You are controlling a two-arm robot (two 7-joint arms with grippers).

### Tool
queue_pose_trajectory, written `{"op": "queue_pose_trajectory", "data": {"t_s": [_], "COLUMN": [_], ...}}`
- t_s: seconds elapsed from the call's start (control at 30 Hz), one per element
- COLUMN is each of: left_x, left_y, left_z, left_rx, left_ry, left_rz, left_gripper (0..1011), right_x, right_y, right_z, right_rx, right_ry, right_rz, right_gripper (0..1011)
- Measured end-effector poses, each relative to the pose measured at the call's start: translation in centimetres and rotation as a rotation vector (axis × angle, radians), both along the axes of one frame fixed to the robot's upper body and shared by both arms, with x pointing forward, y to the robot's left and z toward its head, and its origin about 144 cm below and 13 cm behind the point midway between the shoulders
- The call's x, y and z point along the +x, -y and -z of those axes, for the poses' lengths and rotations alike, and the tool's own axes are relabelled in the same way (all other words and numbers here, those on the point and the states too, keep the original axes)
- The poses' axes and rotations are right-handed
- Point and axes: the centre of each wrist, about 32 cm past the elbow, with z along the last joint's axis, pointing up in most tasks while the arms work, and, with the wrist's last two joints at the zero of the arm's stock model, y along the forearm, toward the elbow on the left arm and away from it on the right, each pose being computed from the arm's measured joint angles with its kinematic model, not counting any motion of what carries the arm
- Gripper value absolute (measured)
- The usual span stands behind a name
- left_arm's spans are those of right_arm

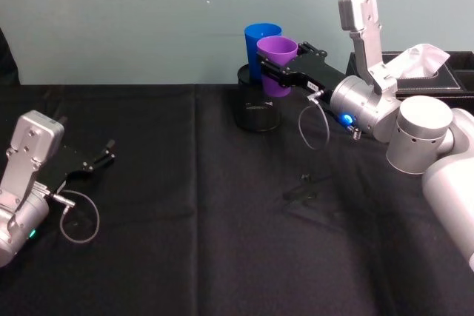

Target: Pick up one cup with a gripper and tap it against the other cup.

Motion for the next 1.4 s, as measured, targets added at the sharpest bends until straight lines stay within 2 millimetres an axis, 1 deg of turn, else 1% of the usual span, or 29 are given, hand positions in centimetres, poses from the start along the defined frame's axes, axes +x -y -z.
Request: {"op": "queue_pose_trajectory", "data": {"t_s": [1.4], "left_x": [0.0], "left_y": [0.0], "left_z": [0.0], "left_rx": [0.0], "left_ry": [0.0], "left_rz": [0.0], "left_gripper": [1000], "right_x": [0.0], "right_y": [0.0], "right_z": [0.0], "right_rx": [0.0], "right_ry": [0.0], "right_rz": [0.001], "right_gripper": [731]}}
